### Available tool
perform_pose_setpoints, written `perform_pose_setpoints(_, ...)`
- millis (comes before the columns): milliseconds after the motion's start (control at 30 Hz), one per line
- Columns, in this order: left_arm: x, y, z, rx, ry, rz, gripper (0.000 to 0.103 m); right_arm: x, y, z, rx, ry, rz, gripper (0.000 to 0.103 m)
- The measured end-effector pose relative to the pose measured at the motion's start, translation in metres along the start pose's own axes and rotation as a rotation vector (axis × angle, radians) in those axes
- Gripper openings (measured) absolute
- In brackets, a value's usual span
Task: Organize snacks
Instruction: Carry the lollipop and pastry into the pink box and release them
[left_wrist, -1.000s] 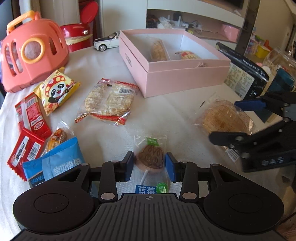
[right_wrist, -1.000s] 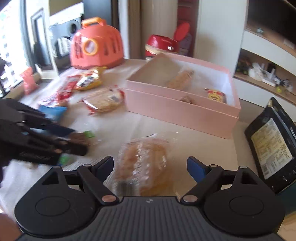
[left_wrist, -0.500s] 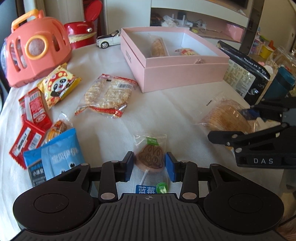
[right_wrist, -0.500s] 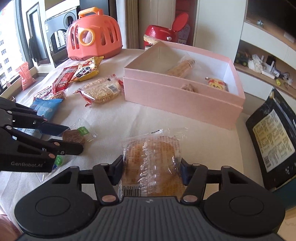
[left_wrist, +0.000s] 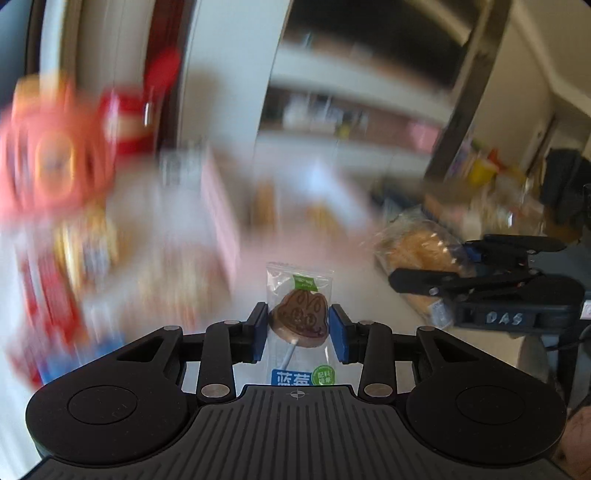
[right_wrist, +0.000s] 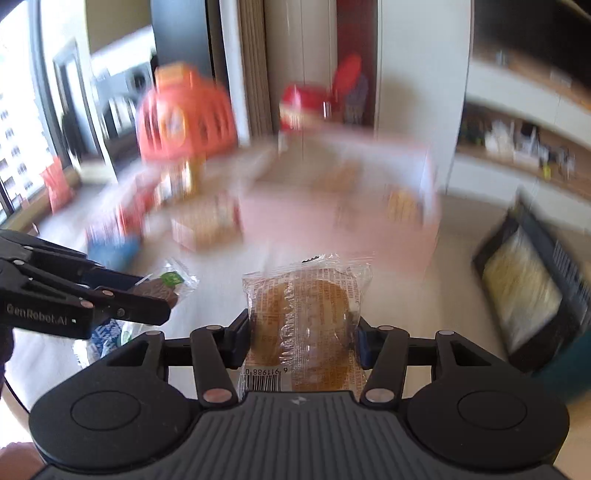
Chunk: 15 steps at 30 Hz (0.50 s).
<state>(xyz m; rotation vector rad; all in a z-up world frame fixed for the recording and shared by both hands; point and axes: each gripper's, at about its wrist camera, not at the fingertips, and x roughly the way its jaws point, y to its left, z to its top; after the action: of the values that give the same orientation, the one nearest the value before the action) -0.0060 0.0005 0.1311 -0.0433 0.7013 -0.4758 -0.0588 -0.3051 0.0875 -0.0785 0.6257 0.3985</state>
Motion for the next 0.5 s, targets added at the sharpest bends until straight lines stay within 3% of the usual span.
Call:
perform_pose_setpoints(100, 0.008, 0.003, 0.057, 0.021, -0.11, -0.005, 0.041, -0.012, -0.02, 0.065, 0.015, -0.1, -0.043, 0.053)
perform_pose_setpoints(233, 0.074, 0.03, 0.099, -0.108, -0.073, -0.066, 0.041, 0.022, -0.05, 0.122, 0.08, -0.097, -0.037, 0.053)
perform_pose_setpoints(400, 0.162, 0.064, 0.113, -0.285, -0.009, -0.144, 0.042, 0.108, -0.078, 0.134, 0.183, -0.01, -0.075, 0.053)
perform_pose_setpoints(500, 0.185, 0.081, 0.117, -0.338, 0.038, -0.091, 0.042, 0.153, -0.09, 0.135, 0.209, 0.072, -0.066, 0.065)
